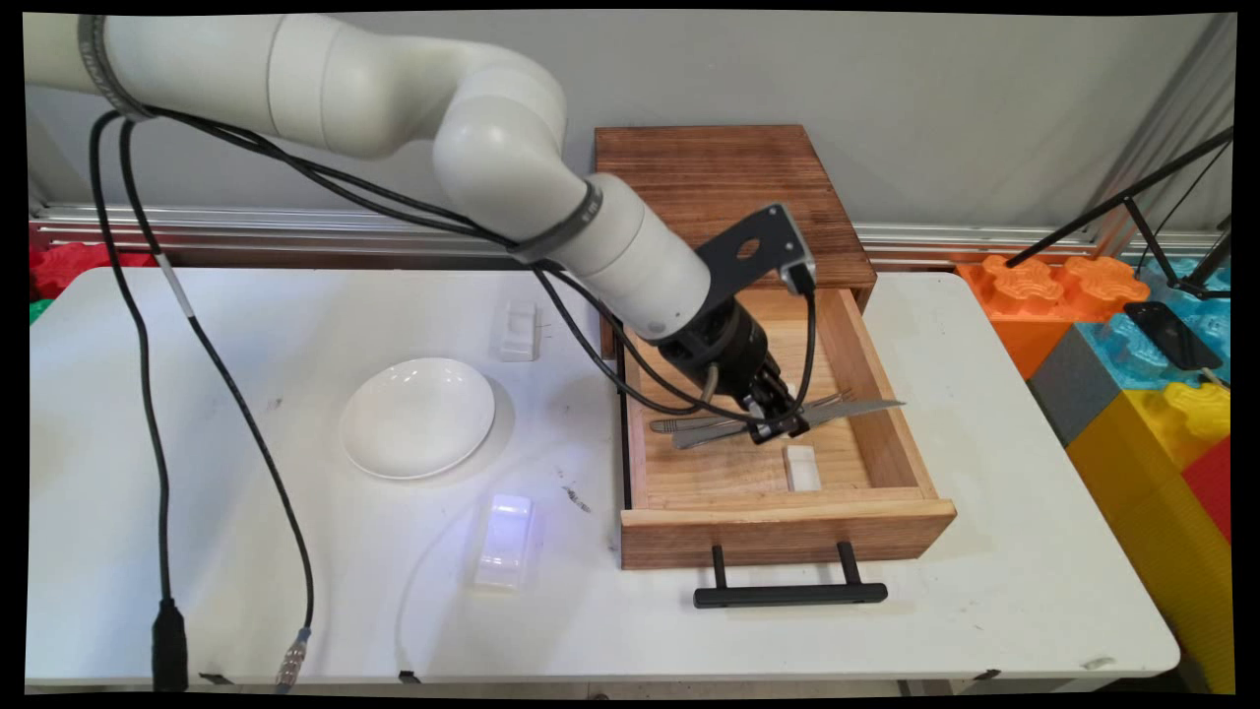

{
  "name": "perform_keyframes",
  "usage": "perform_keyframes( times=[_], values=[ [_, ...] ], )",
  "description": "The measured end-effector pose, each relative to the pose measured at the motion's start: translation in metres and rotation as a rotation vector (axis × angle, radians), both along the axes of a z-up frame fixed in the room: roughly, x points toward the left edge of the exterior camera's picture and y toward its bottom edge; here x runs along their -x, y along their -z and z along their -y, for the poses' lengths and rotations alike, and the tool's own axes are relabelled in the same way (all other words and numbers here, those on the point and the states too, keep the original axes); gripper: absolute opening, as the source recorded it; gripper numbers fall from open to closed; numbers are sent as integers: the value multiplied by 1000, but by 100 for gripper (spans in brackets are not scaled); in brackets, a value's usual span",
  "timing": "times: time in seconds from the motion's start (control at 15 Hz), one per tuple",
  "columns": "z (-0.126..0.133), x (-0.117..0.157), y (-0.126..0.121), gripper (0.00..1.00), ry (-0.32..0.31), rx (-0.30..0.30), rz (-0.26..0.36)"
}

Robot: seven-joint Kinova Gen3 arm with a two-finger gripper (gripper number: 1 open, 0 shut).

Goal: Place the picked object into the drawer

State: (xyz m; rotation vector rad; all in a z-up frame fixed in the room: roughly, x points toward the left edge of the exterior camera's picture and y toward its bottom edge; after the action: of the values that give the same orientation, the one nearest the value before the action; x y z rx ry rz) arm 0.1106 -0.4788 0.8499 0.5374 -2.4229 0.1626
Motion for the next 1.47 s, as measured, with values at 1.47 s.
perform_keyframes(
  times=[1.47],
  values=[
    [-6, -4, 58, 0, 30, -17, 46]
  ],
)
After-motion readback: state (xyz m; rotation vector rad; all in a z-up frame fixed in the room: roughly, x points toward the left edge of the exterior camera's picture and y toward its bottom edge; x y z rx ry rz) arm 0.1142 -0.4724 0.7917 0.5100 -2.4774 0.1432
